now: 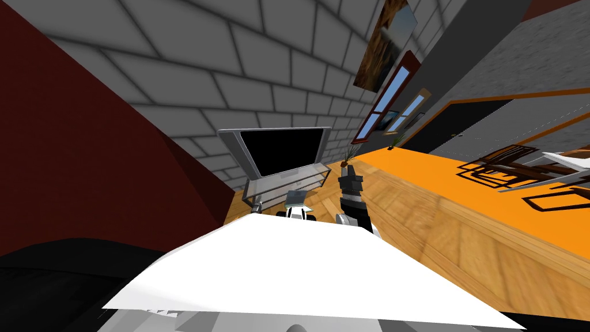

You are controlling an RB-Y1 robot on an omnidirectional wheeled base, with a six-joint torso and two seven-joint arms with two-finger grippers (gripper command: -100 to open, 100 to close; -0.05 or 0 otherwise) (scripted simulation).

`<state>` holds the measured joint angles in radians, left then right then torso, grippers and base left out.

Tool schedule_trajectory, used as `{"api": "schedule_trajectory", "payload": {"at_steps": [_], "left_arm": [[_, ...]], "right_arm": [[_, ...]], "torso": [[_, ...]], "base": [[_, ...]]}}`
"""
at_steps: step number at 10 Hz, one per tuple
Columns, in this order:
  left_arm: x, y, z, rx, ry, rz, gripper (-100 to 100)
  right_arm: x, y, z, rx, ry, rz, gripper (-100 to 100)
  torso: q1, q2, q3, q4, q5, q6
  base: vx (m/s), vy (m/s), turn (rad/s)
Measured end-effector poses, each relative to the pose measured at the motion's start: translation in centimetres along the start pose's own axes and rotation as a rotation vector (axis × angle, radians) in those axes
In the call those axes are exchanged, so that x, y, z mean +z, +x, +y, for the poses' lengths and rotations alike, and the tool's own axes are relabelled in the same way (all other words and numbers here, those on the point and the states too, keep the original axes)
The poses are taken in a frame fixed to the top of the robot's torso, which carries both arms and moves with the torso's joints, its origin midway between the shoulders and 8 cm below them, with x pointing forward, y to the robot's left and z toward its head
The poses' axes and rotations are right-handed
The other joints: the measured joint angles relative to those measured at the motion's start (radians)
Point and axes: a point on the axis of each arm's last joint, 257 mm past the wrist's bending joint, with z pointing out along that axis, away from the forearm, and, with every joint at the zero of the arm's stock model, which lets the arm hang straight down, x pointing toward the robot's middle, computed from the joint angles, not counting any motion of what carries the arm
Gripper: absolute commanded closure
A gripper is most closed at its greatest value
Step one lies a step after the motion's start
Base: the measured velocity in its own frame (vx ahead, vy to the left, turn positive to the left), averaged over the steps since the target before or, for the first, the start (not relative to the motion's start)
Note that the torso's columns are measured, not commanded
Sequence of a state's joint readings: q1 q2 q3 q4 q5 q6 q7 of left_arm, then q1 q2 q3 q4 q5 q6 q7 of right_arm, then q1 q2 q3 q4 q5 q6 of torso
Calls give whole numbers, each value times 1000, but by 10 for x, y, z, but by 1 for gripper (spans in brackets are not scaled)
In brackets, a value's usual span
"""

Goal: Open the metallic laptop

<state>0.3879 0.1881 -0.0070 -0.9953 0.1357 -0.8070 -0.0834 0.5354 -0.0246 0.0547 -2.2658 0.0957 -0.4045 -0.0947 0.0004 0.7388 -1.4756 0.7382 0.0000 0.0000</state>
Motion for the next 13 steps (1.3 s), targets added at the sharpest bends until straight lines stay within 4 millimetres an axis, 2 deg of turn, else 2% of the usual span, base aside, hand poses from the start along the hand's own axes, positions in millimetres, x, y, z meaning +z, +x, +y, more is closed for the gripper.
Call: {"api": "schedule_trajectory", "payload": {"at_steps": [4,6,11,13], "left_arm": [[-19,3,34,-16,-71,-10,-100],[-37,7,53,-25,-112,-14,-100],[-61,21,84,-63,-188,-24,-100],[-74,44,93,-102,-222,-31,-100]], "right_arm": [[0,0,0,0,0,0,0],[0,0,0,0,0,0,0],[0,0,0,0,0,0,0],[0,0,0,0,0,0,0]], "torso": [[-1,-1,-1,0,0,0],[0,-1,0,0,0,0],[0,-1,0,0,0,0],[-1,-1,-1,0,0,0]], "base": [[40,-32,-13],[50,-30,-13],[29,-25,-10],[30,-28,-2]]}}
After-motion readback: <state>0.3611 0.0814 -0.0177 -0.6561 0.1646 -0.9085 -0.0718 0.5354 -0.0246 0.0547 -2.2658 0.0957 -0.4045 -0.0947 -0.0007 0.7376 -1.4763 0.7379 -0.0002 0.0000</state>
